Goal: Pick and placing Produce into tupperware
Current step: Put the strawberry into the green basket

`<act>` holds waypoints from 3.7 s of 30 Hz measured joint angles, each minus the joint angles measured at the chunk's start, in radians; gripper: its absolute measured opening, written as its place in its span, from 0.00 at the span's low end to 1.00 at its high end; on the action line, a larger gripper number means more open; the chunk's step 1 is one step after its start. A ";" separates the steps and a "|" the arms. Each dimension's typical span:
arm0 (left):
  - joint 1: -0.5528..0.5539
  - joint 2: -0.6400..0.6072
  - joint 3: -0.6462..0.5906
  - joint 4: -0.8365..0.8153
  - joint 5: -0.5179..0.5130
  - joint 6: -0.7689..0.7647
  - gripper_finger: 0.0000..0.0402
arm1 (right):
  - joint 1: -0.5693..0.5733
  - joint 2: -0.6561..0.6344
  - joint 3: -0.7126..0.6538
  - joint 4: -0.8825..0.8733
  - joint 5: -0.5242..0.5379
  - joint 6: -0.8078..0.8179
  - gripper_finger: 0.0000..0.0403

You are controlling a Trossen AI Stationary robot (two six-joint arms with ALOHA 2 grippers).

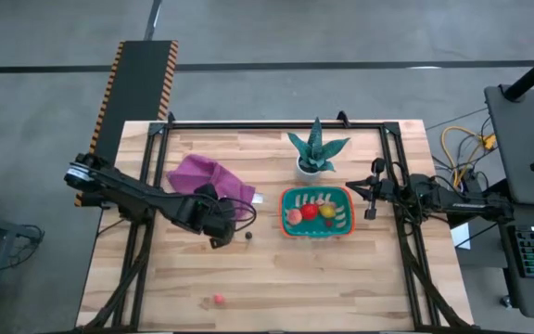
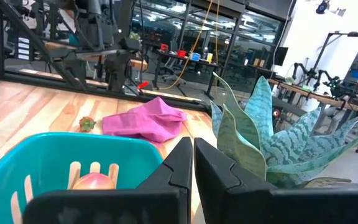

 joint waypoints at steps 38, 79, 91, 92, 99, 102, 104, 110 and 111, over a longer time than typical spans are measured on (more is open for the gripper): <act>-0.004 0.011 -0.043 -0.009 0.095 0.008 0.84 | 0.000 0.196 0.000 -0.015 -0.158 0.244 0.02; 0.031 0.011 -0.209 0.278 0.122 0.128 0.98 | 0.000 0.196 0.000 0.029 -0.158 0.183 0.02; 0.031 0.022 -0.251 0.370 0.141 0.162 0.98 | 0.000 0.197 0.000 0.029 -0.158 0.183 0.02; 0.029 0.026 -0.256 0.377 0.142 0.163 0.98 | 0.000 0.197 0.000 0.029 -0.158 0.183 0.02; 0.029 0.091 -0.264 0.398 0.143 0.166 0.98 | 0.000 0.198 0.000 0.028 -0.158 0.181 0.02; 0.029 0.125 -0.260 0.407 0.159 0.164 0.98 | 0.000 0.198 0.000 0.027 -0.158 0.181 0.02; 0.029 0.142 -0.257 0.409 0.170 0.164 0.98 | 0.000 0.197 0.000 0.028 -0.158 0.181 0.02; 0.029 0.144 -0.255 0.409 0.179 0.161 0.95 | 0.000 0.198 0.000 0.027 -0.158 0.181 0.02; 0.029 0.140 -0.256 0.411 0.183 0.161 0.93 | 0.000 0.198 0.000 0.028 -0.158 0.181 0.02</act>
